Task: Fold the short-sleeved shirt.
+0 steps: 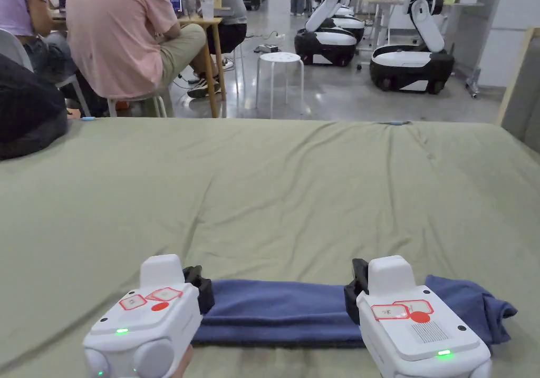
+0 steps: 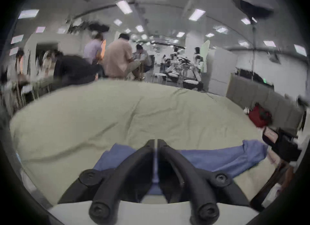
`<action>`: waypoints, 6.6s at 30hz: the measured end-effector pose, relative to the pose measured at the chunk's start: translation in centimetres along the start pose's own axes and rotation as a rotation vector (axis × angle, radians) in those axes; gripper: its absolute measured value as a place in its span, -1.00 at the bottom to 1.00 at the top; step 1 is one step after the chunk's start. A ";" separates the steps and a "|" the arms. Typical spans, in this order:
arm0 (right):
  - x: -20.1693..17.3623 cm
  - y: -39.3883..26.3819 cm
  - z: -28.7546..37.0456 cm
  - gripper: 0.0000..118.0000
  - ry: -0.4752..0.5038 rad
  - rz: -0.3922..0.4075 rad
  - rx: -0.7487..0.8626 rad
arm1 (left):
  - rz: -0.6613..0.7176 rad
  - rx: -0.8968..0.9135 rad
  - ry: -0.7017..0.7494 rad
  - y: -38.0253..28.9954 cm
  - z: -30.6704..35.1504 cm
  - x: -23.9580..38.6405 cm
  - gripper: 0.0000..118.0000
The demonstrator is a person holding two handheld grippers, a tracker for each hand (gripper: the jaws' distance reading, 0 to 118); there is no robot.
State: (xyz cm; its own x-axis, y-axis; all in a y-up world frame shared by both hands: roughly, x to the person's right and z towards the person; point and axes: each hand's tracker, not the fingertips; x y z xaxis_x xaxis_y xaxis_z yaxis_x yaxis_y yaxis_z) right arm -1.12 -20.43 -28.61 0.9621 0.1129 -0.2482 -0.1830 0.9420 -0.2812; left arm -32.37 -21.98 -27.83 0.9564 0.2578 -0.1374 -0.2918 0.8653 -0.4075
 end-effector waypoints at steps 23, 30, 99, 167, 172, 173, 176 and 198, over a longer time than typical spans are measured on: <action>-3.5 0.8 -3.6 -1.00 0.019 -0.034 -0.072 | 0.708 -0.347 -0.397 -3.0 -13.2 -14.0 -0.85; -2.1 0.4 -3.3 -1.00 0.000 -0.057 -0.077 | 0.132 -0.156 0.013 3.1 -8.0 -14.0 -0.85; 2.3 -0.7 -2.1 -1.00 0.034 -0.082 -0.133 | 0.774 -0.351 -0.544 -5.5 -13.0 -6.1 1.00; 6.4 -3.8 -6.3 -1.00 0.234 -0.307 -0.254 | 0.145 -0.362 -0.478 -4.0 -7.6 10.6 -1.00; 4.7 -6.4 -11.5 -1.00 0.304 -0.489 -0.435 | 0.182 -0.337 -0.404 -2.6 -6.7 3.1 0.70; 4.6 -7.0 -11.9 -1.00 0.236 -0.494 -0.460 | 0.196 -0.356 -0.382 -3.0 -6.9 1.7 0.88; 4.5 -7.6 -11.8 -1.00 0.154 -0.454 -0.424 | 0.286 -0.431 -0.380 -4.2 -8.4 -0.9 0.90; -14.0 4.3 -12.2 -1.00 0.244 0.003 -0.234 | 0.333 -0.351 -0.405 2.0 -10.9 -8.8 -0.49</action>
State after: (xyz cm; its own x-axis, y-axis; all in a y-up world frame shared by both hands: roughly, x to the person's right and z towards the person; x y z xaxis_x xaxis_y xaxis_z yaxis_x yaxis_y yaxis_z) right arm -17.86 -21.86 -37.65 0.8902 0.0097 -0.4555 -0.2540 0.8405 -0.4785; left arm -41.49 -27.17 -37.29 0.7223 0.6913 0.0169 -0.4965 0.5355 -0.6831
